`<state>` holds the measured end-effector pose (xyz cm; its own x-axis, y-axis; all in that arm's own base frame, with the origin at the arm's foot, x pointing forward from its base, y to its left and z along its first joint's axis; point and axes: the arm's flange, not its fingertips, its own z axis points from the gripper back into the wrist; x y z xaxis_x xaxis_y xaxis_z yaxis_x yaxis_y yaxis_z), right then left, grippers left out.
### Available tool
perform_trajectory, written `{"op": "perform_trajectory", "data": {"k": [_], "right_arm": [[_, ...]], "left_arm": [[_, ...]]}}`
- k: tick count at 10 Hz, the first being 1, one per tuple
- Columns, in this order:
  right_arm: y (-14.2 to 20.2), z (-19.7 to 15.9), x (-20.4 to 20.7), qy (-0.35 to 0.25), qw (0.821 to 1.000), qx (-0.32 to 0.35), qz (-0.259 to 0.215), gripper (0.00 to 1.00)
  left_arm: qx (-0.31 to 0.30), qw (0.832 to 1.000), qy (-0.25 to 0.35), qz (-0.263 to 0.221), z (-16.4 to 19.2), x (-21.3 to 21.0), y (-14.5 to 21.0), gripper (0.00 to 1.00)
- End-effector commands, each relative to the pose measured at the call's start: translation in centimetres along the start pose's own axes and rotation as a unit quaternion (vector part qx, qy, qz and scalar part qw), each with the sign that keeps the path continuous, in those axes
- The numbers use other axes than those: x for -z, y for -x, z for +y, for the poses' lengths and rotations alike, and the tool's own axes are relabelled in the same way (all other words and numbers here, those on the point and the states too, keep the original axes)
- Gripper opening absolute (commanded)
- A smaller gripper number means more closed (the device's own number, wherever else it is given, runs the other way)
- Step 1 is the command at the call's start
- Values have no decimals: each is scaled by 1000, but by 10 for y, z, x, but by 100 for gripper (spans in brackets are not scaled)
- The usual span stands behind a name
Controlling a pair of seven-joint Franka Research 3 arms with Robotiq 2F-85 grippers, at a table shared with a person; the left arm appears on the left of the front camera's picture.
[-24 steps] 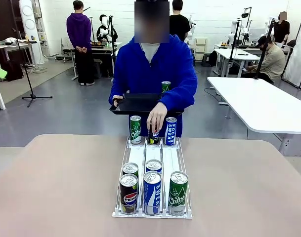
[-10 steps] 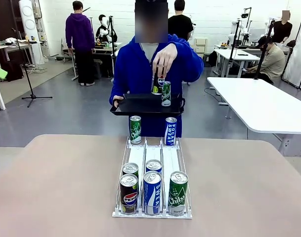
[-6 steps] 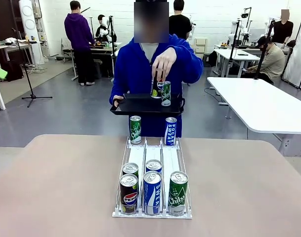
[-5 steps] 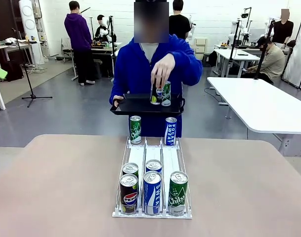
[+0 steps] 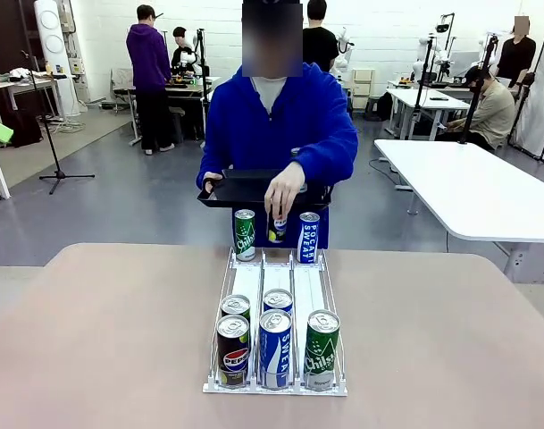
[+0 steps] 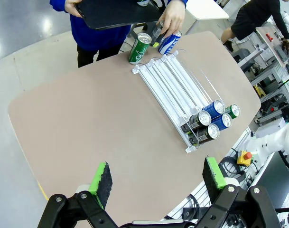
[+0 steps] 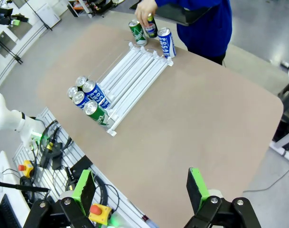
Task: Retrieve and hand over the desired beverage to the person.
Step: Pick up another can of the same type that the person held from the Automatic Can Dispenser.
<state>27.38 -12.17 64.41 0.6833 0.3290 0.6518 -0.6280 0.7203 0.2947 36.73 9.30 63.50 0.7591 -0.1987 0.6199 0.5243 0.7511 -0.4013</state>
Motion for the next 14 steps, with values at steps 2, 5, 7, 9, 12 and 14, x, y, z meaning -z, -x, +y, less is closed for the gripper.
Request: {"op": "perform_trajectory", "data": {"k": [2,5,7,9,12,14], "right_arm": [[-1,-1,-1,-9,1000,-4,-4,100],[-1,-1,-1,-9,1000,-4,-4,100],[-1,-1,-1,-9,1000,-4,-4,100],[-1,-1,-1,-9,1000,-4,-4,100],[-1,-1,-1,-9,1000,-4,-4,100],[-1,-1,-1,-9,1000,-4,-4,100]], "left_arm": [[8,1000,9,-6,1,-1,1,100],[8,1000,9,-6,1,-1,1,100],[8,1000,9,-6,1,-1,1,100],[0,1000,0,0,0,0,0,100],[125,980,-18,157,-93,49,-50,100],[147,956,-40,250,-147,93,-77,100]]}}
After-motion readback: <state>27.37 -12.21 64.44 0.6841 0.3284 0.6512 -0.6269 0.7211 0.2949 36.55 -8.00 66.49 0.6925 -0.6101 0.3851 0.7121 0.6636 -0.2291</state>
